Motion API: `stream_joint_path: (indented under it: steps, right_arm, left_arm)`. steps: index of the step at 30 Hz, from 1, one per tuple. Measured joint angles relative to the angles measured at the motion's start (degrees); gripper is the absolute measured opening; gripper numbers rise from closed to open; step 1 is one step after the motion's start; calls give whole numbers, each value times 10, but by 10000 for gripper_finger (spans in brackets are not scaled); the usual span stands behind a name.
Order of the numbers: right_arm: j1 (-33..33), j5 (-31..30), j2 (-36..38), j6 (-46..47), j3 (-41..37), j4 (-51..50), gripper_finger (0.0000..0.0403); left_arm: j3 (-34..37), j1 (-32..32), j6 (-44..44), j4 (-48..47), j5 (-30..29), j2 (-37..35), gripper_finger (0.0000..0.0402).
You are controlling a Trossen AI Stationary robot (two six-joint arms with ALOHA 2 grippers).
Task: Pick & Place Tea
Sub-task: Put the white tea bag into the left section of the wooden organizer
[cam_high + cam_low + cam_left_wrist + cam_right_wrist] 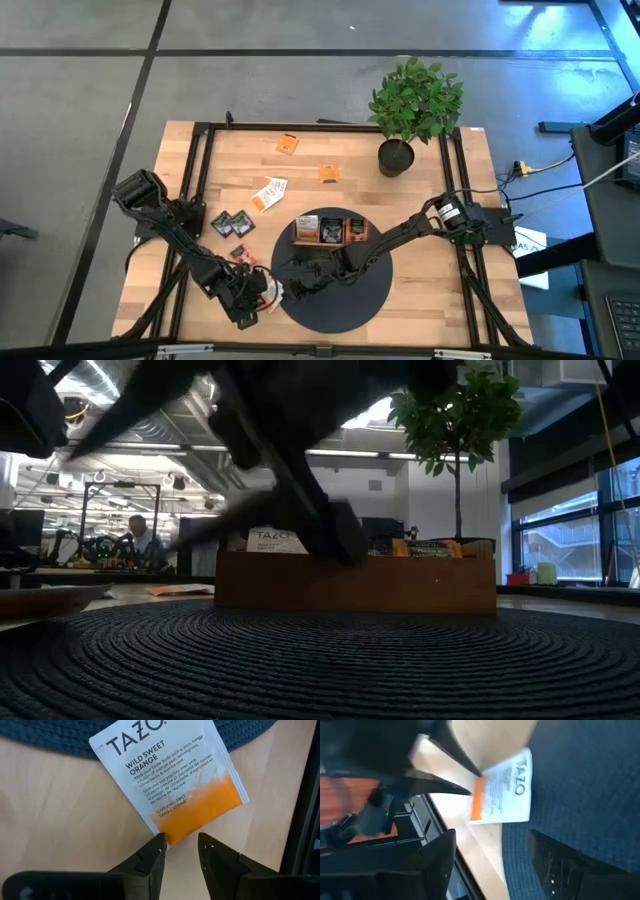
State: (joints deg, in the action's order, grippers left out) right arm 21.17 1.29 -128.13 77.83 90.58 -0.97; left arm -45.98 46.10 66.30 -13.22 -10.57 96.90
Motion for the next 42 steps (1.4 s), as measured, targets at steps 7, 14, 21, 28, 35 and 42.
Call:
stream_joint_path:
  steps: [7,14,21,28,35,42]
  right_arm:
    - [-1,8,-26,29,0,7,232]
    - [-8,28,-35,31,0,40,203]
    - [-17,38,-43,31,0,48,175]
    - [-19,45,-45,29,0,50,122]
    - [-26,44,-45,9,0,48,30]
    - [-28,47,-45,-22,0,49,7]
  left_arm:
    - [0,-1,-6,4,-4,0,114]
    - [1,-1,-7,13,-12,1,116]
    - [2,-1,-7,18,-32,2,112]
    - [2,-1,-16,19,-36,2,115]
    - [2,-1,-16,19,-36,2,112]
    - [2,1,-17,17,-35,-4,115]
